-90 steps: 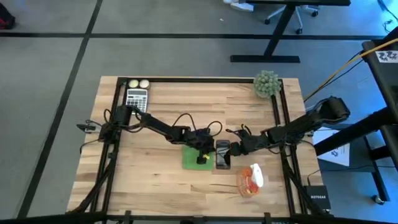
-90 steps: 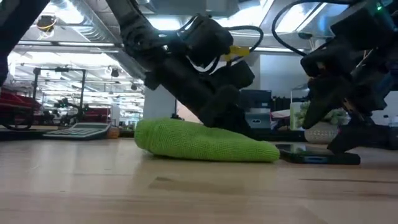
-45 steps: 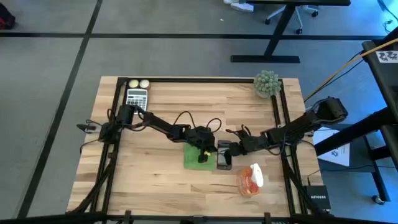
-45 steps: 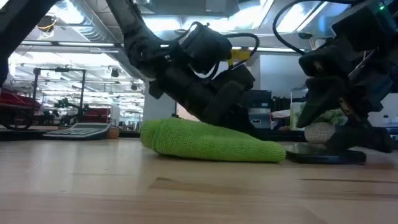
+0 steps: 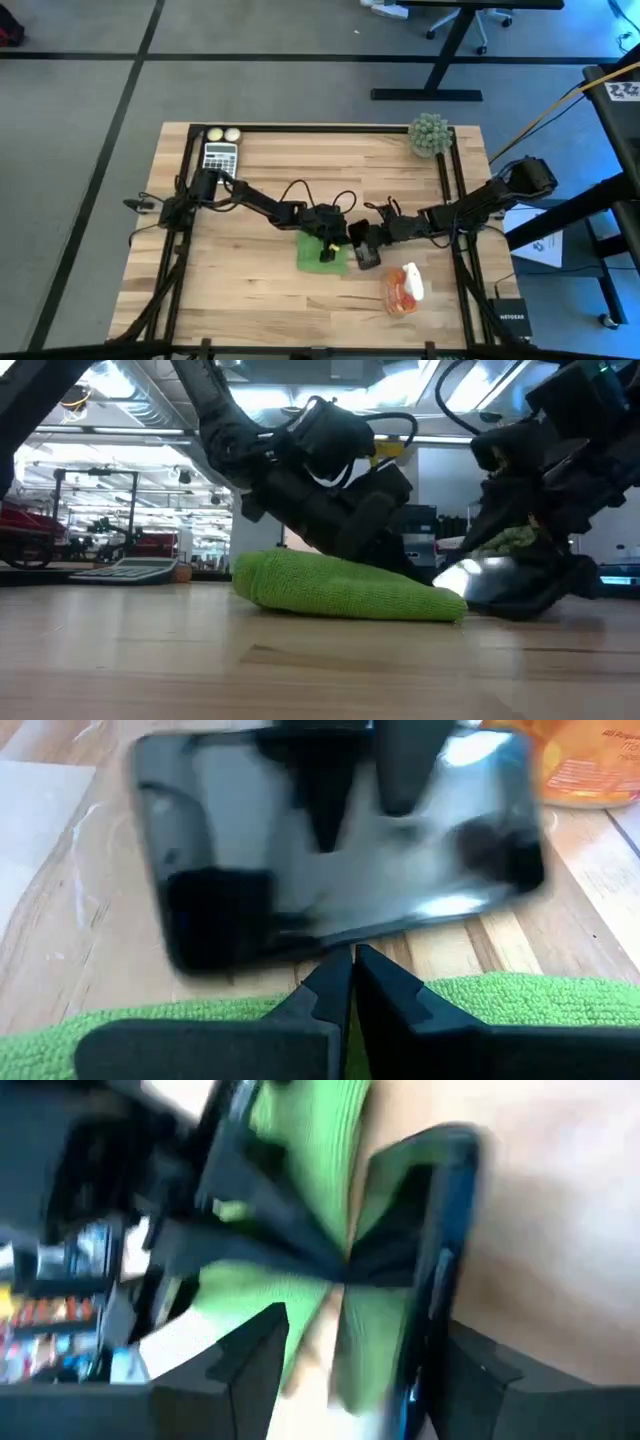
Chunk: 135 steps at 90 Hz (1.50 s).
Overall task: Apply microfiber cloth
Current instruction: Spray the black cellphone using the spray bottle
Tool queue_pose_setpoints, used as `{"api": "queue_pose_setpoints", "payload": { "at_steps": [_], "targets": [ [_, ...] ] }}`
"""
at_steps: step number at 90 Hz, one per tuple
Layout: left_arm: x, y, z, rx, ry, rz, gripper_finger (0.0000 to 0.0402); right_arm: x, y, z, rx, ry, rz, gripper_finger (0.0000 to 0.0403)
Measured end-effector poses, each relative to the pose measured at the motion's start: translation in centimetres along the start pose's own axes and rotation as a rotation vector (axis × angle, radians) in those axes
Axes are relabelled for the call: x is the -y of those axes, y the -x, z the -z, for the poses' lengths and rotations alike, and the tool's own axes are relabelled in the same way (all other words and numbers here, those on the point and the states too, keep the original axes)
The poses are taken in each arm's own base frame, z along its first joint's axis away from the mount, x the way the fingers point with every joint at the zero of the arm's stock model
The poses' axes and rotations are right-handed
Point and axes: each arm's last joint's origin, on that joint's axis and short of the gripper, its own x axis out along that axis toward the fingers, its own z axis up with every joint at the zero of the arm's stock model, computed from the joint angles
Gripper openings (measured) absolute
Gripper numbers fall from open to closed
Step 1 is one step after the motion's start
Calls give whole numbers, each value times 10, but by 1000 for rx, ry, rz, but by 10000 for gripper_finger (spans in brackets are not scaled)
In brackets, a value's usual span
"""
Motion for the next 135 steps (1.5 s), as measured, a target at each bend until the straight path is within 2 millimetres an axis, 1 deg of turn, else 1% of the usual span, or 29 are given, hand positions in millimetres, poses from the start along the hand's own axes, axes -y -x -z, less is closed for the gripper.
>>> {"api": "queue_pose_setpoints", "payload": {
  "at_steps": [12, 20, 30, 38, 48, 58, 67, 71, 77, 86, 93, 105, 115, 123, 135],
  "targets": [
    [0, 0, -1, 16, -2, 0, 1, 5, -5, 1, -2, 8, 34, 170],
    [0, 0, -1, 18, -2, -1, 1, 6, -10, 2, 4, 6, 27, 164],
    [0, 0, -1, 18, -2, -1, 1, 4, -16, 2, 22, 18, -18, 152],
    [0, 0, -1, 17, -2, -1, 1, 0, -19, 3, 20, 52, -14, 137],
    [0, 0, -1, 13, -2, 0, 1, -3, -22, 3, 6, 92, 8, 108],
    [0, 0, -1, 13, -2, 0, 1, -4, -23, 3, -1, 131, 51, 66],
    [0, 1, -2, 9, -2, -1, 1, -4, -24, 3, -2, 122, 63, 26],
    [0, 1, -2, 9, -1, -1, 1, -4, -23, 3, -1, 122, 62, 15],
    [1, 4, -4, 3, -1, 3, 1, -5, -23, 2, 1, 132, 54, 12],
    [2, 9, -8, -14, -5, -1, 1, -8, -22, 2, 6, 161, 41, 21],
    [2, 15, -14, -32, -16, -7, 1, -10, -19, 1, 11, 187, 32, 20],
    [5, 31, -27, -58, -40, -23, 1, -15, -13, -1, 28, 246, 9, 7],
    [7, 49, -38, -100, -56, -38, 1, -20, -7, -3, 59, 301, -8, 7],
    [7, 69, -49, -139, -64, -54, 1, -27, 0, -5, 89, 357, -46, 8],
    [5, 107, -72, -96, -89, -116, 1, -37, 13, -10, 159, 469, -89, 9]
  ]
}}
